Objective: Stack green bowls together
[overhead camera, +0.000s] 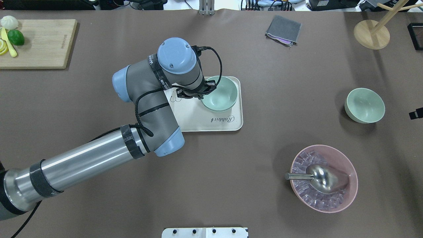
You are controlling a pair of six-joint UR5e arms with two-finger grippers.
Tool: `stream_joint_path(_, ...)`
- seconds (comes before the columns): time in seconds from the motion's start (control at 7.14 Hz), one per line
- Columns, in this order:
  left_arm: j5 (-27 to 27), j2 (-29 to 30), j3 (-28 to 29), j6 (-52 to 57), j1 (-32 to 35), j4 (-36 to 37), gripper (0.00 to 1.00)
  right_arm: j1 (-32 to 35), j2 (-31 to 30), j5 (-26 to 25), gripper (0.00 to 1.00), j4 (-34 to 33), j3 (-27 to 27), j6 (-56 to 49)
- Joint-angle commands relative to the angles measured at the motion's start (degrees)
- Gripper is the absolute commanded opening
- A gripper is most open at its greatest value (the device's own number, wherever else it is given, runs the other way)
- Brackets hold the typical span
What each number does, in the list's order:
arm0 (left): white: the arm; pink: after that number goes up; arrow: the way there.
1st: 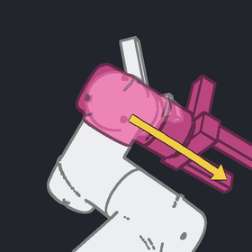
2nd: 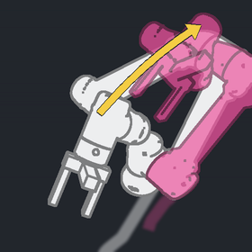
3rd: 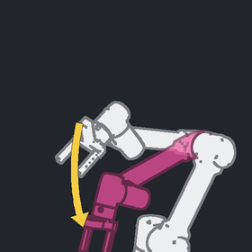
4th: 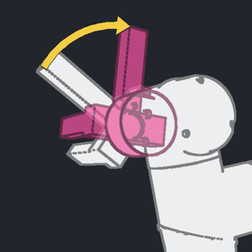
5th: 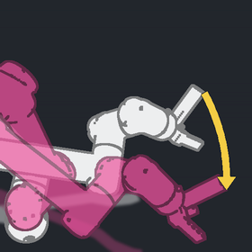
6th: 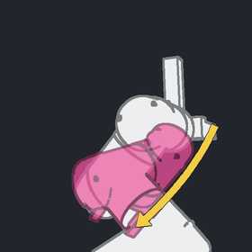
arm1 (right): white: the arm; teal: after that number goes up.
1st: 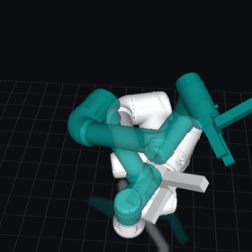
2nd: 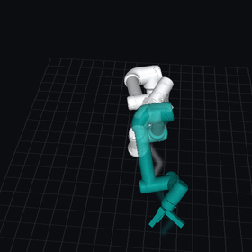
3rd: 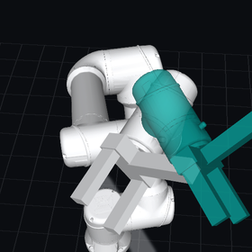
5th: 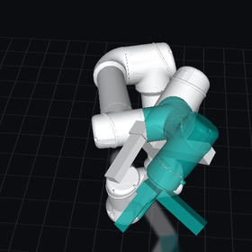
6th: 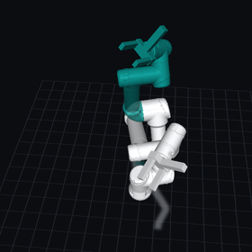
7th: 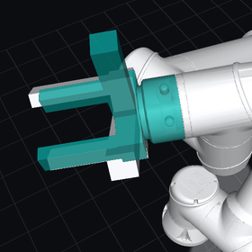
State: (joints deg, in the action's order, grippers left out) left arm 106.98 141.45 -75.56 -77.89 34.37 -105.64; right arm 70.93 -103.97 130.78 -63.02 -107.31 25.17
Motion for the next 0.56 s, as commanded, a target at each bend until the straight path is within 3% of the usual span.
stream_joint_path(0.0, 0.1, -0.2, -1.0, 3.0, 0.2, 0.1, 0.98, 0.0, 0.0, 0.0, 1.0, 0.0, 0.1, 0.0)
stream_joint_path(0.28, 3.0, -2.2, -5.9, 4.3, 1.8, 3.6, 0.98, 0.0, -0.2, 0.0, 1.0, 0.0, 0.2, -0.3)
stream_joint_path(0.42, 6.9, -6.0, -13.4, 9.3, 4.1, 9.9, 0.98, 0.0, -0.2, 0.1, 1.0, 0.0, 0.6, -0.6)
